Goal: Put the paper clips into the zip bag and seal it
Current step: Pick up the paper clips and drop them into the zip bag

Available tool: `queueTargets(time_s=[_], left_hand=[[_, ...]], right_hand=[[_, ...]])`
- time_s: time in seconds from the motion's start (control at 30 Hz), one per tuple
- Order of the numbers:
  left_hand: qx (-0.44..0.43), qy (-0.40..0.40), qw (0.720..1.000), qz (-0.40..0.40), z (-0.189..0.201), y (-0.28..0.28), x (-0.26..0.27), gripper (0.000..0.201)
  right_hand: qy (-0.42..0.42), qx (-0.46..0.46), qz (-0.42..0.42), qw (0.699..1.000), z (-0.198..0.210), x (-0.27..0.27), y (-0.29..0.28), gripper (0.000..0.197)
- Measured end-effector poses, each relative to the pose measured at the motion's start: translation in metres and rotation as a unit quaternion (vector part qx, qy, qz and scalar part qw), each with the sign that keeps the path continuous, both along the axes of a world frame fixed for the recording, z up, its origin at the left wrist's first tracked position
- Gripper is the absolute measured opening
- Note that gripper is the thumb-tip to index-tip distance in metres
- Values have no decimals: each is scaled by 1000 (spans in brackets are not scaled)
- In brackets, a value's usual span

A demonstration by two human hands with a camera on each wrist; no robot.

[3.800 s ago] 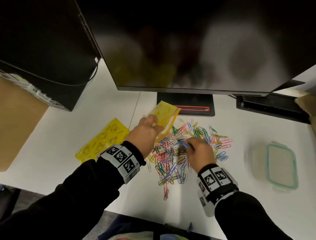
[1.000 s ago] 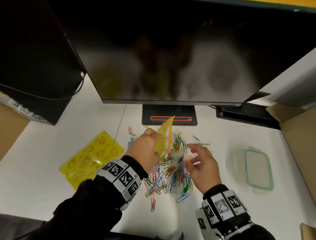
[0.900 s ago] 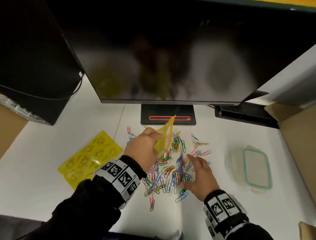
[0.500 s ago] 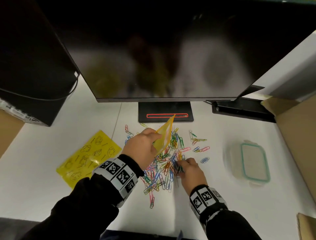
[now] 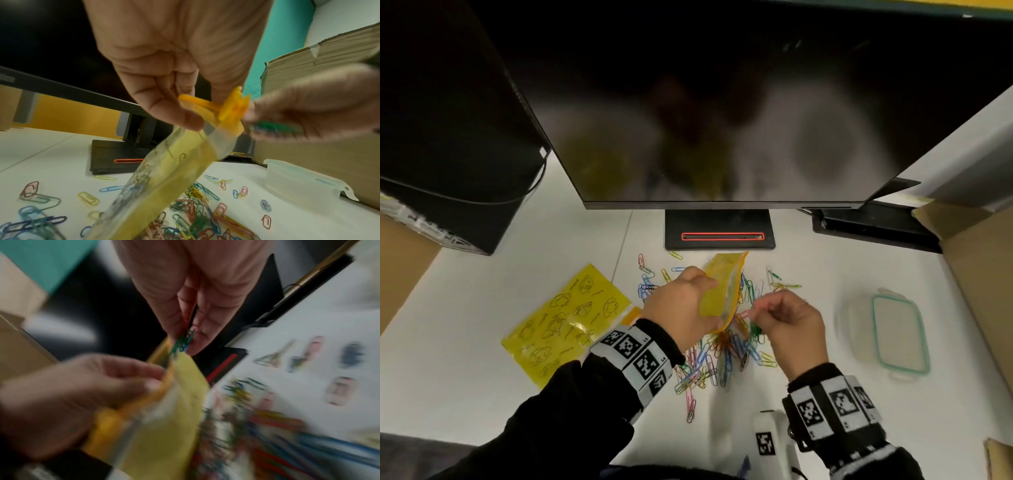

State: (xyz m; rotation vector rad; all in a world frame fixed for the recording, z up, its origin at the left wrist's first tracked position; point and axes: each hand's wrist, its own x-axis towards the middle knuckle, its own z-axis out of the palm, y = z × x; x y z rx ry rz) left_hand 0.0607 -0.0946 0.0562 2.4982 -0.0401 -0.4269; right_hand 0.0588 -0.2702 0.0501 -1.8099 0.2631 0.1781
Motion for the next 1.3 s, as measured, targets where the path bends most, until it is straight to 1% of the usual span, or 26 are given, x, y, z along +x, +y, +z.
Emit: queueTargets(time_s=[0.03,0.07,0.13,0.23,0.3,0.4,0.43,0.47,0.5,0.53,0.57,0.6,0.63,0.67,0.7,0.73,0.77,0.83,0.9,0.97,1.03,1.1,1.2,1.3], left_hand=[[2,2,1000,-1,0,-2,0,67],[2,4,1000,-1,0,-3,1,69],[-7,6,1000,2,0,-5,2,73],[-18,-6,1000,6,2,-7,2,72],[-27,-11,999,15,2,-7,1,73],[-28,-15,999,19,3,-3,-1,67],[-25,-17,999,17,4,-1,0,63],[-21,-23,999,17,6,1,0,60],[-18,-31,999,18,7,2,1,58],[-18,-39,999,22,8,4,2,56],[-18,-47,998,26,9,6,3,55],[-18,-55,998,30,9,7,3,54],[-18,-62,997,35,9,8,4,54],[-18,-68,997,40,9,10,4,53],[-18,-73,996,44,9,11,4,52],[-19,-77,996,48,9,13,5,51],[-21,-79,995,51,9,14,5,50],[-24,-80,995,51,11,15,6,49],[-18,-83,995,47,12,16,7,48],[-11,-83,996,42,13,16,8,48],[-8,-79,996,39,13,16,9,48],[-5,-76,996,37,13,16,9,48],[-10,-68,997,33,11,16,9,48],[-20,-58,998,30,11,14,9,42]], right_hand=[[-20,21,10,1000,11,4,6,22],[-35,21,23,999,18,8,13,25],[-41,-7,47,998,20,14,27,32],[-31,-61,63,996,14,17,40,26],[-46,-72,52,995,11,16,39,19],[-57,-47,-16,997,4,22,20,17],[-43,-62,-32,997,-1,24,9,17],[-21,-104,-31,994,-8,25,-3,17],[11,-167,-5,986,-15,25,-14,15],[58,-232,38,970,-24,22,-24,20],[108,-281,91,949,-33,16,-29,35],[141,-314,149,927,-42,9,-31,54],[151,-337,202,907,-49,1,-31,71],[142,-360,247,888,-55,-6,-27,84],[123,-380,279,873,-61,-11,-22,90],[104,-400,296,861,-66,-14,-16,93],[89,-415,301,854,-70,-15,-11,93],[60,-434,293,850,-75,-14,0,81],[33,-435,286,853,-78,-11,8,63],[22,-415,284,864,-77,-8,12,53],[15,-415,287,863,-75,-4,14,46],[9,-418,291,861,-75,-1,15,41],[7,-391,276,878,-77,0,14,36],[11,-370,254,894,-79,3,9,36]])
